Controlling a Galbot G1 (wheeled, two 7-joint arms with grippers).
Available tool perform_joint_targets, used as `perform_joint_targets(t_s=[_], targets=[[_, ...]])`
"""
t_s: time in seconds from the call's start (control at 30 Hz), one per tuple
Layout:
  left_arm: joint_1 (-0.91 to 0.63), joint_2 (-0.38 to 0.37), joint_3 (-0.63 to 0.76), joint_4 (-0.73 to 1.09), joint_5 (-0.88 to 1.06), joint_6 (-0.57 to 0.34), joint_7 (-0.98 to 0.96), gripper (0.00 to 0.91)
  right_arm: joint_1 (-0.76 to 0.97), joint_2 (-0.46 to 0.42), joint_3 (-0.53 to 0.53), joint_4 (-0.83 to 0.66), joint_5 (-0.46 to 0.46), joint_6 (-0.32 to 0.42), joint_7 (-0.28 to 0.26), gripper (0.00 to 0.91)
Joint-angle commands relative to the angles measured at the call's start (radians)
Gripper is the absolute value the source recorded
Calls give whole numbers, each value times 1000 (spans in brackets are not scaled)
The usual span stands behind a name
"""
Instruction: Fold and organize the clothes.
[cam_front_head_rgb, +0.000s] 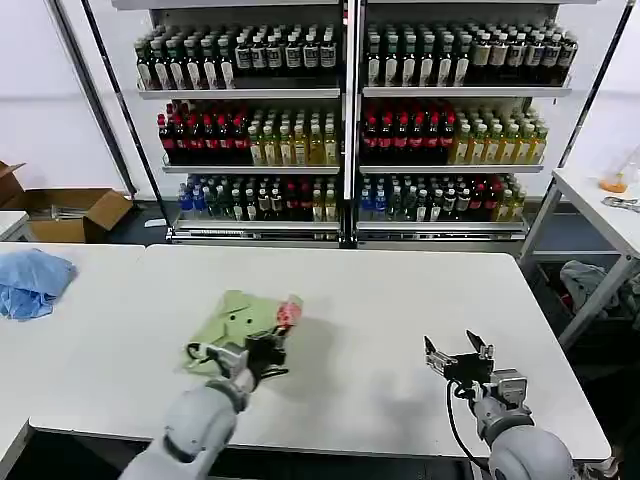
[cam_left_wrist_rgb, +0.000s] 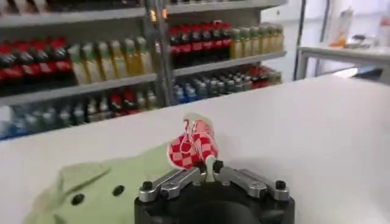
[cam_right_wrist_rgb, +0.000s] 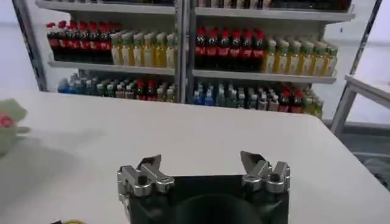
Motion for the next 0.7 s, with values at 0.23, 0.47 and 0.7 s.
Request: perform_joint_targets(t_s=[0.23, 0.47, 0.7], targets=[[-179, -260, 229, 203, -124, -211, -131, 907, 48, 20, -42, -6, 22, 24, -16, 907], [-16, -221, 180, 18, -128, -241, -127, 907, 102, 35, -99, -30, 70, 76, -13, 907], [176, -131, -59, -172, -112, -283, -108, 907, 232, 116, -219, -137, 164, 71, 21, 907]])
